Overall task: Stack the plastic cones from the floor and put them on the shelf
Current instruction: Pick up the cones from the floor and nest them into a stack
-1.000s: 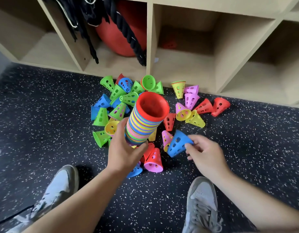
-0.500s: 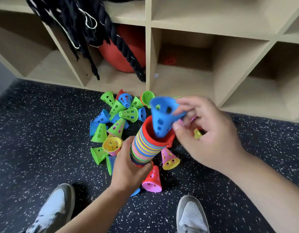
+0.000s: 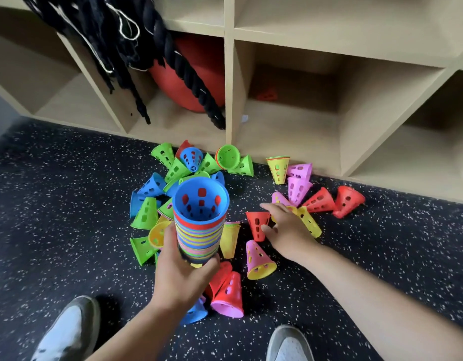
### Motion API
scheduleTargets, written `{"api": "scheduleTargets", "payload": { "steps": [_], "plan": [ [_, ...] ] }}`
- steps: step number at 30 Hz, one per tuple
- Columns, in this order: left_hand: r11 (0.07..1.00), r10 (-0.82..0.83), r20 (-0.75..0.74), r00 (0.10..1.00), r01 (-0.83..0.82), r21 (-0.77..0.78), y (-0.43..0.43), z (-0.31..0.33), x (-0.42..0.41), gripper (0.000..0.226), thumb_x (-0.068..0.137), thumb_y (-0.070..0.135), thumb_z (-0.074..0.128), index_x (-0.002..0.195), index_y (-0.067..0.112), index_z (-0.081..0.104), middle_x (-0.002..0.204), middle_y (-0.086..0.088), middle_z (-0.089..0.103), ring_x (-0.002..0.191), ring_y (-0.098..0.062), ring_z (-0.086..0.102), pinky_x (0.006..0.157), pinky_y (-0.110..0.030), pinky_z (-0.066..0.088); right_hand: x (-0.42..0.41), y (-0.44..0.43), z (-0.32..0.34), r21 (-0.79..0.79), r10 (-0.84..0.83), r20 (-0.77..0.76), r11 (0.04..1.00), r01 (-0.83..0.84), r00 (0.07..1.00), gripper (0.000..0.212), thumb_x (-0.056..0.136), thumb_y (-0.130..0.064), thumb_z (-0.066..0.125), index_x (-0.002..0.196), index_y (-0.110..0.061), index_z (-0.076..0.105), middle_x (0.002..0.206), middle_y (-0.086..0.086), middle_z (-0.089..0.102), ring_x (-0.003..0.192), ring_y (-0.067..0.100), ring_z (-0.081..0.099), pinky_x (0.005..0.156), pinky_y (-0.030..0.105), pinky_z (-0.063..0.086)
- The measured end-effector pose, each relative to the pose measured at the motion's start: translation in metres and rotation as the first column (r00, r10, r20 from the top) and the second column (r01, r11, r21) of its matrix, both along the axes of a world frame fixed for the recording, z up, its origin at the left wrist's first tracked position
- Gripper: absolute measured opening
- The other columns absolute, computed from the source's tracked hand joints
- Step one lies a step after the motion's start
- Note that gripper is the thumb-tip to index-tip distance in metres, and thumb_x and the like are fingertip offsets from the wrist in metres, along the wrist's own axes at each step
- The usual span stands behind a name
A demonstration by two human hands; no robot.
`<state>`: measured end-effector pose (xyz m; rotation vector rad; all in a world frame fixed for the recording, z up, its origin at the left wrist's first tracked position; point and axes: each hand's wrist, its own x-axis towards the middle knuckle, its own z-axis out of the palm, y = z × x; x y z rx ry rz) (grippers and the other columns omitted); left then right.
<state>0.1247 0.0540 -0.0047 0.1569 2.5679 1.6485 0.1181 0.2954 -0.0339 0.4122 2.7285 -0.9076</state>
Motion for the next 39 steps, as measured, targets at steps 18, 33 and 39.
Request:
{"api": "scheduleTargets", "payload": {
  "steps": [18, 33, 39],
  "plan": [
    [1.000, -0.001, -0.051, 0.999, 0.000, -0.014, 0.021, -0.004, -0.023, 0.081, 0.064, -0.003, 0.084, 0.114, 0.047, 0.045, 0.109, 0.013, 0.065, 0.098, 0.008, 0.063, 0.078, -0.005, 0.043, -0.002, -0.020, 0.173, -0.273, -0.137, -0.831, 0.945, -0.182, 0.539, 0.012, 0.094, -0.015, 0.062, 0.105, -0.021, 0.061, 0.099, 0.004, 0.061, 0.074, 0.015, 0.060, 0.057, 0.026, 0.049],
    [0.999, 0.023, 0.011, 1.000, -0.023, 0.039, 0.026, 0.000, -0.022, 0.068, 0.060, 0.019, 0.080, 0.119, 0.028, 0.048, 0.104, 0.028, 0.066, 0.092, 0.005, 0.066, 0.077, -0.006, 0.047, -0.024, 0.038, -0.015, 0.370, 0.216, 0.010, 0.906, -0.204, 0.976, 0.044, 0.095, -0.034, 0.058, 0.137, -0.025, 0.047, 0.136, -0.004, 0.046, 0.117, 0.023, 0.055, 0.073, 0.031, 0.042],
    [1.000, 0.012, 0.011, 1.000, -0.012, -0.008, 0.026, -0.004, -0.028, 0.074, 0.062, 0.013, 0.087, 0.125, 0.023, 0.049, 0.107, 0.016, 0.068, 0.094, 0.003, 0.067, 0.080, -0.013, 0.051, -0.034, 0.046, -0.030, 0.302, 0.022, -0.162, 0.953, 0.028, 0.987, 0.020, 0.098, -0.018, 0.047, 0.109, -0.017, 0.064, 0.106, 0.002, 0.057, 0.093, 0.028, 0.058, 0.067, 0.036, 0.043]
  ]
}}
